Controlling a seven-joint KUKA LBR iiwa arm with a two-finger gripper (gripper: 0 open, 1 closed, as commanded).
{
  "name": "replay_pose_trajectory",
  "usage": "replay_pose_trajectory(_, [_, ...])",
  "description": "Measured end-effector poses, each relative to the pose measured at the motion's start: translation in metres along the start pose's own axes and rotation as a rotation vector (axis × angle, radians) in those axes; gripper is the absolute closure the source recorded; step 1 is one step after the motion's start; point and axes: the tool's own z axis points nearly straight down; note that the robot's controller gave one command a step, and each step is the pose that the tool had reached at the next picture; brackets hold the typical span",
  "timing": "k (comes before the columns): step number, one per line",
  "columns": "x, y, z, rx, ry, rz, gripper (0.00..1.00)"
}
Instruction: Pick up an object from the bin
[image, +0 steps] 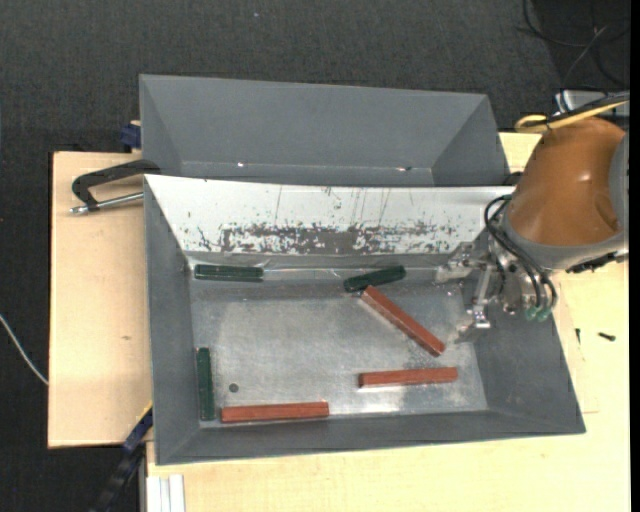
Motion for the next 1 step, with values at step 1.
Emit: replay_pose_trajectory(1, [-0.0236,-0.0057,0.0831,0.0,0.005,0.078,1.0])
